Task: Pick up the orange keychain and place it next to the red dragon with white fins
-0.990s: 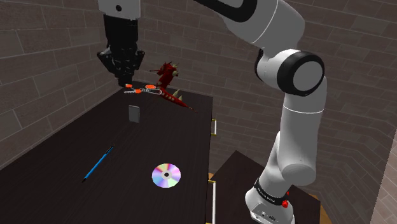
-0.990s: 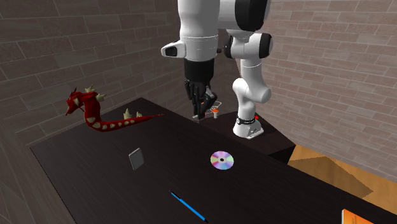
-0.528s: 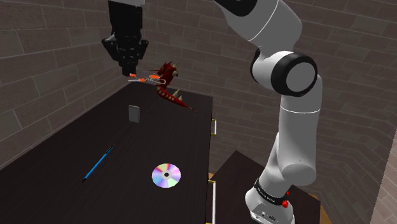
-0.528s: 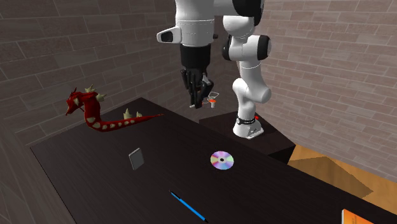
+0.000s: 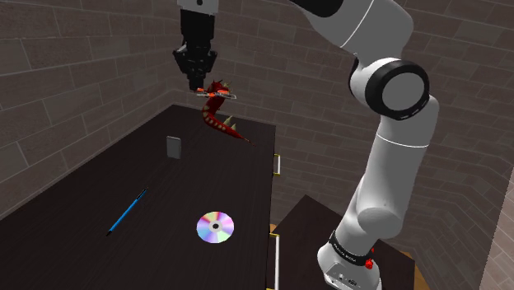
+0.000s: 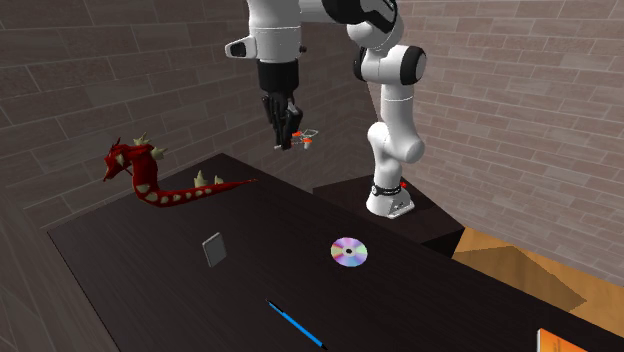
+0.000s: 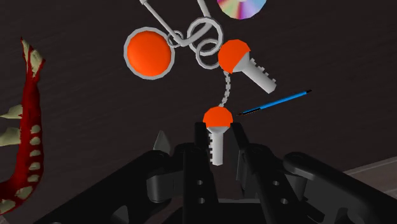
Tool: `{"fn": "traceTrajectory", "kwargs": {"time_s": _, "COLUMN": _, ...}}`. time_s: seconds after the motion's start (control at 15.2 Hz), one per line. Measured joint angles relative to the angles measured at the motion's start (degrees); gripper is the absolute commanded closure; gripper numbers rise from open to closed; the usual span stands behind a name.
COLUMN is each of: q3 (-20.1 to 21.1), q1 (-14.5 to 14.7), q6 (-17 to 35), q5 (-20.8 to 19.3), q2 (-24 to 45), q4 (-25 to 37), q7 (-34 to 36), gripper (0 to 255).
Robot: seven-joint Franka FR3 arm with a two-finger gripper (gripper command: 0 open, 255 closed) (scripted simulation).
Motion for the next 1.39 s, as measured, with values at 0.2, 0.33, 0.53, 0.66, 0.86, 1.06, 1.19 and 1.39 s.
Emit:
{"fn": "traceTrajectory", "kwargs": {"time_s": 0.2, "q3": -1.9, "q1": -3.1, "q6": 0.9, "q5": 0.9, "q2": -2.1, "q4": -2.8, "q7": -4.5, "gripper": 255}}
{"fn": "traceTrajectory", "kwargs": {"time_s": 0.33, "q3": -3.1, "q1": -4.8, "q6": 0.5, "q5": 1.1, "q2": -2.0, "q4": -2.3, "q7": -7.5, "gripper": 255}}
{"fn": "traceTrajectory", "kwargs": {"time_s": 0.53, "q3": -5.0, "q1": -7.3, "q6": 1.2, "q5": 1.5, "q2": -2.9, "q4": -3.9, "q7": -11.7, "gripper": 255}}
{"fn": "traceTrajectory", "kwargs": {"time_s": 0.66, "q3": -6.1, "q1": -8.9, "q6": 0.5, "q5": 1.6, "q2": -2.6, "q4": -2.8, "q7": -14.4, "gripper": 255}}
{"fn": "traceTrajectory", "kwargs": {"time_s": 0.86, "q3": -7.8, "q1": -11.2, "q6": 0.7, "q5": 1.7, "q2": -2.5, "q4": -2.9, "q7": -18.3, "gripper": 255}}
{"fn": "traceTrajectory", "kwargs": {"time_s": 1.06, "q3": -8.5, "q1": -12.2, "q6": 2.7, "q5": 2.0, "q2": -3.4, "q4": -5.8, "q7": -20.0, "gripper": 255}}
{"fn": "traceTrajectory", "kwargs": {"time_s": 1.19, "q3": -8.7, "q1": -12.4, "q6": 4.7, "q5": 2.2, "q2": -4.4, "q4": -8.8, "q7": -20.3, "gripper": 255}}
{"fn": "traceTrajectory", "kwargs": {"time_s": 1.39, "q3": -8.8, "q1": -12.6, "q6": 7.5, "q5": 2.5, "q2": -5.9, "q4": -13.0, "q7": -20.5, "gripper": 255}}
